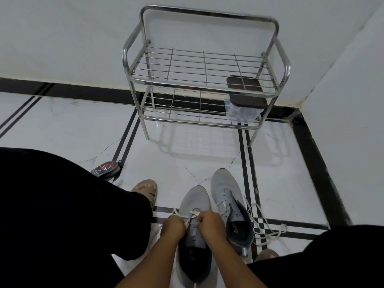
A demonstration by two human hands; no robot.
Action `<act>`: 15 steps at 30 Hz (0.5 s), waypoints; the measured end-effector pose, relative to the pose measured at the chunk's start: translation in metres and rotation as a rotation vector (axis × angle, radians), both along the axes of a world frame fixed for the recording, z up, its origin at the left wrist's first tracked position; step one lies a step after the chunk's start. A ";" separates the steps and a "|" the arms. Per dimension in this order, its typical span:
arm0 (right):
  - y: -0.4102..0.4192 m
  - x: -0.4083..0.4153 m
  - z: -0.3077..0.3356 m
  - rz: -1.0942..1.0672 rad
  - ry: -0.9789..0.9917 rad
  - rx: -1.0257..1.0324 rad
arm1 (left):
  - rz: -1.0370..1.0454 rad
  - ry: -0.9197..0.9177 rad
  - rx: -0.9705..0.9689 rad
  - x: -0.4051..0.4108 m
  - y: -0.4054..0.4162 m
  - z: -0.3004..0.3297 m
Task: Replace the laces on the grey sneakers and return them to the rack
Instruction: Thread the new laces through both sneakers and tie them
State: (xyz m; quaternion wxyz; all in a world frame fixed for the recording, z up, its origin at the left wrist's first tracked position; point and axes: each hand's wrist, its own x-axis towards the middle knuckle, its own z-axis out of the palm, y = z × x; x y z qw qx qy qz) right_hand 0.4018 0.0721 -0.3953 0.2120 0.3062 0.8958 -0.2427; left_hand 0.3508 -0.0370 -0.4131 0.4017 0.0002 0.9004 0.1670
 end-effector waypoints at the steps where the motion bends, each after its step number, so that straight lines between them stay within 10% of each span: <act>1: -0.003 0.002 -0.002 0.027 -0.005 0.037 | -0.022 -0.001 0.001 -0.001 -0.001 -0.001; 15: -0.006 -0.006 -0.006 -0.035 0.001 0.047 | 0.115 -0.014 0.073 -0.002 -0.004 -0.013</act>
